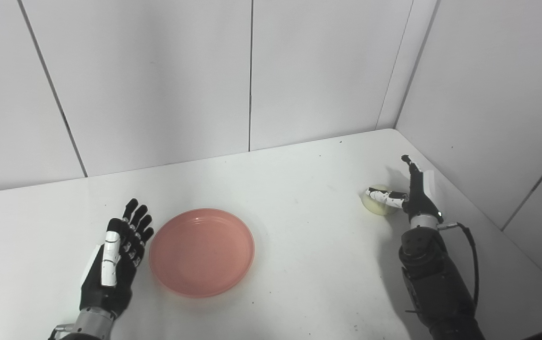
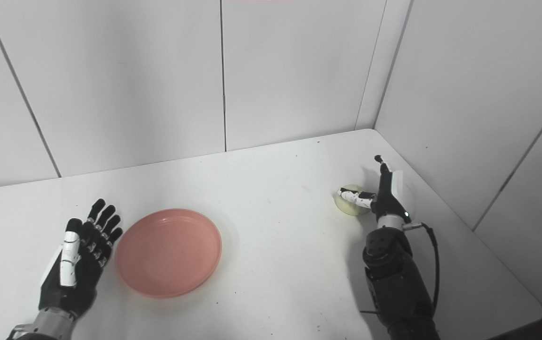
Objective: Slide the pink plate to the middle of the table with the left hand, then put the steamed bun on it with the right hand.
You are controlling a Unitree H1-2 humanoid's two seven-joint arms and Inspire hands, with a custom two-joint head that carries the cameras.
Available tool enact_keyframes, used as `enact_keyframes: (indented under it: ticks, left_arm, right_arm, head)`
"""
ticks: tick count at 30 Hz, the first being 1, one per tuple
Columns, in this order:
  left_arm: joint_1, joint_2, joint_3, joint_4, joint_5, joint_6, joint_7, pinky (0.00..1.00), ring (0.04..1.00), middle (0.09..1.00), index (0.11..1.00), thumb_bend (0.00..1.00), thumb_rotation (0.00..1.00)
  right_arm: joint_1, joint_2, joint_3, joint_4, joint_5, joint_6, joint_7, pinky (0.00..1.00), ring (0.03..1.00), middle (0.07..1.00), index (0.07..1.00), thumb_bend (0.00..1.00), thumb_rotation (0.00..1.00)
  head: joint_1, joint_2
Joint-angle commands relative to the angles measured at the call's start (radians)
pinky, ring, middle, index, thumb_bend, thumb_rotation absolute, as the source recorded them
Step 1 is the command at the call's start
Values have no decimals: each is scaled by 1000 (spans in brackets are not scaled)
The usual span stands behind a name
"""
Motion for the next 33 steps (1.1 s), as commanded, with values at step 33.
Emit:
enact_keyframes:
  ticks: [33]
  left_arm:
    - [20, 7, 1, 27, -7, -10, -16, 1000, 1000, 1000, 996, 671, 1000]
  right_arm:
    - [-29, -75, 51, -2, 53, 72, 72, 607, 720, 758, 776, 735, 132]
  head:
    - [7, 6]
